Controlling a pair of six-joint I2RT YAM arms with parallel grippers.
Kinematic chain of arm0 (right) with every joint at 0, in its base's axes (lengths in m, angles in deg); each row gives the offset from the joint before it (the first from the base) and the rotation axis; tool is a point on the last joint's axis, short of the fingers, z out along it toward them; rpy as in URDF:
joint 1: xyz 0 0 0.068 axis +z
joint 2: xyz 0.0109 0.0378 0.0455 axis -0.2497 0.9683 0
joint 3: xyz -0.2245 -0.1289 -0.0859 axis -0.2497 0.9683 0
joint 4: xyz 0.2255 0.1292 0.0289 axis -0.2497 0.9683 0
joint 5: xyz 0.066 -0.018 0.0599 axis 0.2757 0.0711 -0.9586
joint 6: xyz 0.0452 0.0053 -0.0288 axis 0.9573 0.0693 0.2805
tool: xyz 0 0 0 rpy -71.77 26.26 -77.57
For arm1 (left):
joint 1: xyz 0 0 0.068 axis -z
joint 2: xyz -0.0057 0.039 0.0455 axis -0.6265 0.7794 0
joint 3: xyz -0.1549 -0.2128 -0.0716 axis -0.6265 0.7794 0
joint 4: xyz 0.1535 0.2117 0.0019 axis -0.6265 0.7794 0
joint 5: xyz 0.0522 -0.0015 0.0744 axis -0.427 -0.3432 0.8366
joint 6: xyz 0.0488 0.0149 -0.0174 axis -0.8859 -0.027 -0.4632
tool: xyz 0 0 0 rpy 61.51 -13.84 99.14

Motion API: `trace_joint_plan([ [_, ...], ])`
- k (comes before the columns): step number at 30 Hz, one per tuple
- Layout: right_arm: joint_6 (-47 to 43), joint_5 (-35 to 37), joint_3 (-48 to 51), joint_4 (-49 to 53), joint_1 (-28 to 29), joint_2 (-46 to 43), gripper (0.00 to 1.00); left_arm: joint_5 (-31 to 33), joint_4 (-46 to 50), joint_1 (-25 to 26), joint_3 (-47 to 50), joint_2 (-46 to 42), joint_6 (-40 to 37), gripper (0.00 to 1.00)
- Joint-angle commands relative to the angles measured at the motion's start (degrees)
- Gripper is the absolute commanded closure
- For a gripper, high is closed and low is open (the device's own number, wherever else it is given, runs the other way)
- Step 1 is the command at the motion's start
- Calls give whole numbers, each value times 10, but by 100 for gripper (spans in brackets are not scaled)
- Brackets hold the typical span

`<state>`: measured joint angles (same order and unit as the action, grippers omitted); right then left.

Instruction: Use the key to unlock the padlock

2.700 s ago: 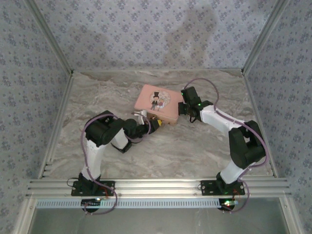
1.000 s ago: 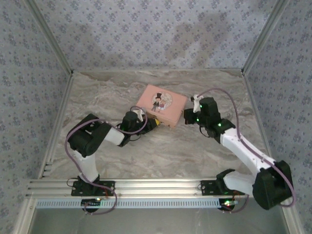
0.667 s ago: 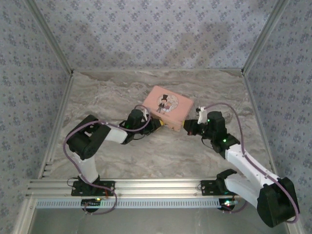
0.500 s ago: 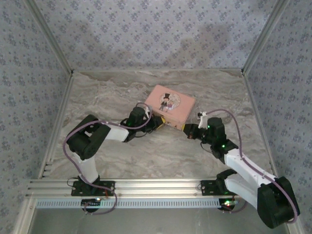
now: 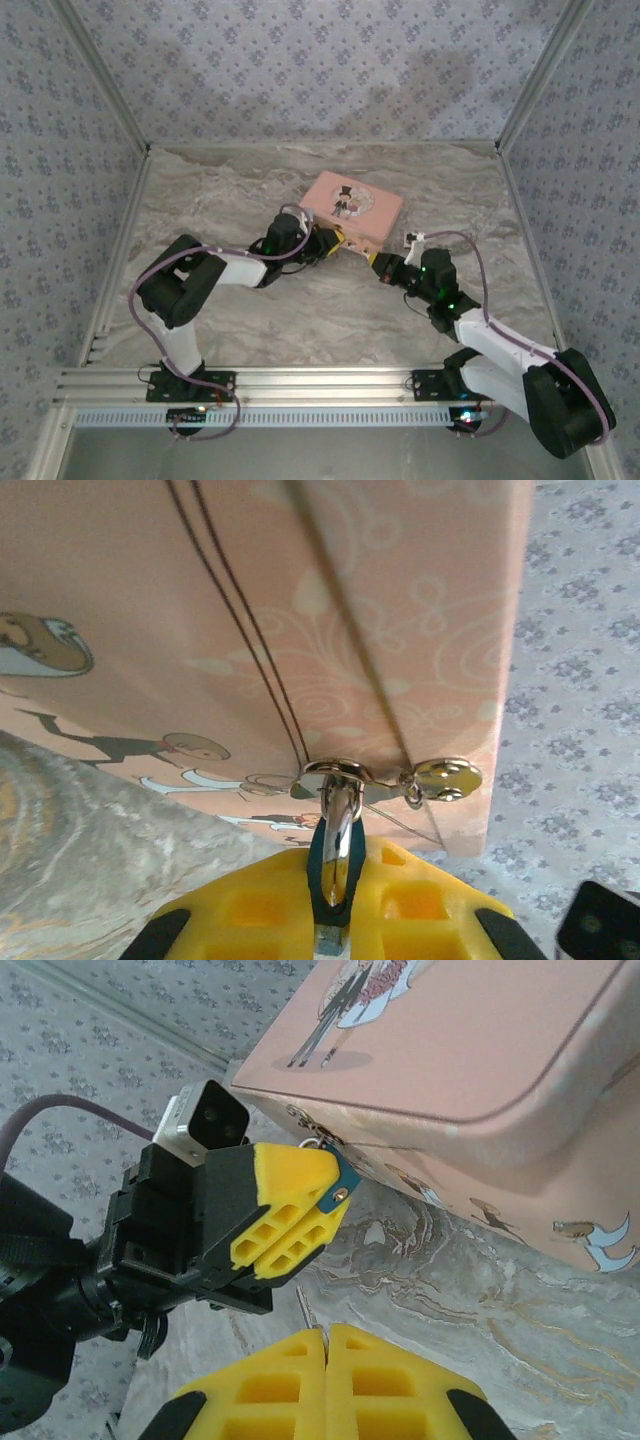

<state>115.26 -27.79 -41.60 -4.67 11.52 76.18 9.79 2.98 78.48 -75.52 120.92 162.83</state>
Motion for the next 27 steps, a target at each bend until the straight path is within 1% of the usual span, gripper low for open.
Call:
trace_joint_plan([
  [1, 58, 38, 7, -66, 17, 21, 100, -1, -66, 6, -24, -16, 18, 97],
  [3, 74, 44, 2, -75, 22, 42, 100, -2, -69, 6, -27, -15, 22, 97],
  [7, 108, 36, 2, -139, 24, 101, 100, -13, -71, 7, -35, -15, 24, 97],
  [12, 126, 37, -4, -196, 28, 155, 100, -19, -70, 7, -34, -17, 23, 97],
  [27, 156, 26, -26, -281, 17, 233, 100, -27, -97, 6, -28, -11, 34, 97],
])
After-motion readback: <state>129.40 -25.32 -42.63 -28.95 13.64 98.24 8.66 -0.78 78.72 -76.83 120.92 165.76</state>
